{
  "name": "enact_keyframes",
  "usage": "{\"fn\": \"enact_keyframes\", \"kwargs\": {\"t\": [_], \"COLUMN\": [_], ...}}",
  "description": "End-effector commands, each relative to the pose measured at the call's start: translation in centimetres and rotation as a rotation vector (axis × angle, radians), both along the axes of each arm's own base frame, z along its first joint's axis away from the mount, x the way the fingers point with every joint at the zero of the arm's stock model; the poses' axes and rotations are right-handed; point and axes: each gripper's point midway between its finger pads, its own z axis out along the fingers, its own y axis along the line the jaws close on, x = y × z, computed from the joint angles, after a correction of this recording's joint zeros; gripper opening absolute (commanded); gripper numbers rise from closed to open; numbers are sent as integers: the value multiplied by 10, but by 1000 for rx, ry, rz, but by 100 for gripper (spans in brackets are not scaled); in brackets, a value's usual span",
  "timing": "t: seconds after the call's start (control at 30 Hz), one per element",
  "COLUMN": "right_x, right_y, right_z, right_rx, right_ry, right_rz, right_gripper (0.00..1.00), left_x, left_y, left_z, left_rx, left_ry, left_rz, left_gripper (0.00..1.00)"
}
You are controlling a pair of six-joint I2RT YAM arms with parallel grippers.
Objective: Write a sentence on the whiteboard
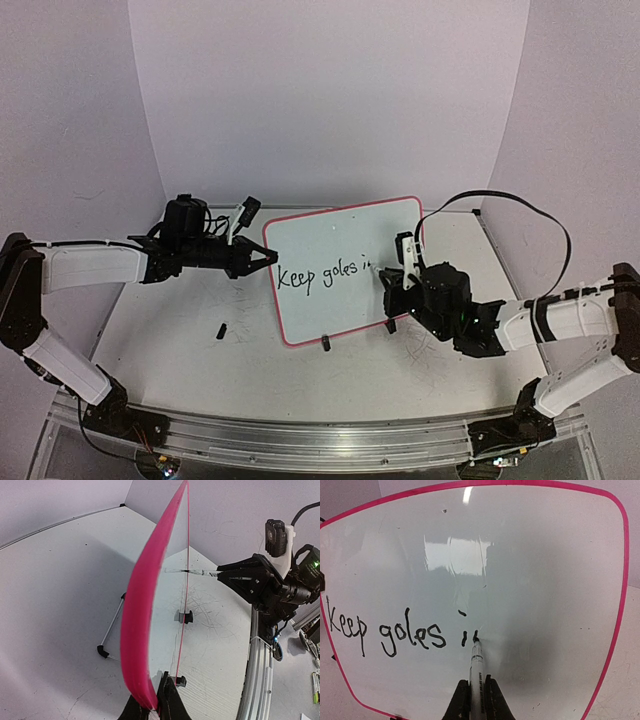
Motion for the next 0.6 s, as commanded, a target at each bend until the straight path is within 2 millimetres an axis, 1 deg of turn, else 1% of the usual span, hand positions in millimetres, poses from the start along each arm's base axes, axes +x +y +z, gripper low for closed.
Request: {"fn": "enact_keyframes", "kwargs": {"t": [0.0, 0.27, 0.57], "right_x": [10, 16, 12], "right_y": [6, 2, -10], "right_z": [27, 27, 20], "right_rx": [46, 36, 25], "right_ry": [-64, -59, -30], "right_rz": [-29, -71, -103], "right_gripper": [0, 0, 0], "left_x": [27, 27, 27], "left_y": [18, 18, 18], "left_z": [5, 5, 6], "left_rx": [86, 86, 85], "left_ry": [-127, -128, -130], "left_rz": [126, 126, 126], "left_gripper": [0, 0, 0]}}
